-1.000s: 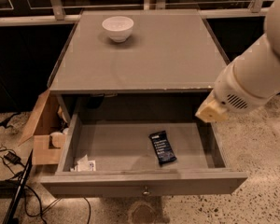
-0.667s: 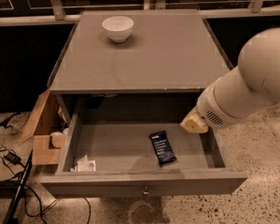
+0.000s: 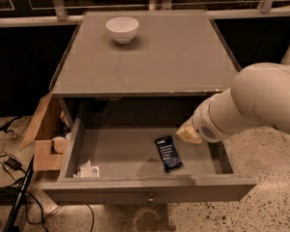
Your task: Pick rxbar blueberry from top drawer and place on counter
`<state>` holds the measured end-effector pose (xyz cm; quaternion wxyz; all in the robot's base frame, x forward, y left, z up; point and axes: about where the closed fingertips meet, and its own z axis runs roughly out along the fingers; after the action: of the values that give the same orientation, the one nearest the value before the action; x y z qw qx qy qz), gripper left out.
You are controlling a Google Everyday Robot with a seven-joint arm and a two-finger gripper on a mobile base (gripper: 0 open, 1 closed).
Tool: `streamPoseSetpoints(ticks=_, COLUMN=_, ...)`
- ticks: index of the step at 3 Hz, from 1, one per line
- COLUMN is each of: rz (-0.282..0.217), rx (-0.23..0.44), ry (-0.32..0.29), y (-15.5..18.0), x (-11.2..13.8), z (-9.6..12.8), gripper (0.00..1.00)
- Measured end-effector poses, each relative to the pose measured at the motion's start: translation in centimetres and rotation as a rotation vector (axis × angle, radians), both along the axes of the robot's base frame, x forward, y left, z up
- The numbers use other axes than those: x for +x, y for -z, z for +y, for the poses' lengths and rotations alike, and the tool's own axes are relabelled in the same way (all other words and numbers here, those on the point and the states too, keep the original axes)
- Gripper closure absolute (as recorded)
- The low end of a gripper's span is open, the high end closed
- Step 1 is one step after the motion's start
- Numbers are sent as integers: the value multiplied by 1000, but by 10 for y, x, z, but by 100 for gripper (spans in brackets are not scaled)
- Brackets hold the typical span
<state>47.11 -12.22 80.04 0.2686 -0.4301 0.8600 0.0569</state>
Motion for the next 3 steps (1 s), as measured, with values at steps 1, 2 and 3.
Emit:
streamPoseSetpoints(ticks=1, rz=-5, rx=-22, ry=28, y=29, x=-5, z=-5, gripper=100)
streamPoseSetpoints(ticks=2, rz=-29, rx=-2, ry=78, y=61, x=-2, z=1, gripper=100)
streamPoseSetpoints(ticks=3, rz=-52, rx=33, ry=108, y=86, x=4, z=12, gripper=100)
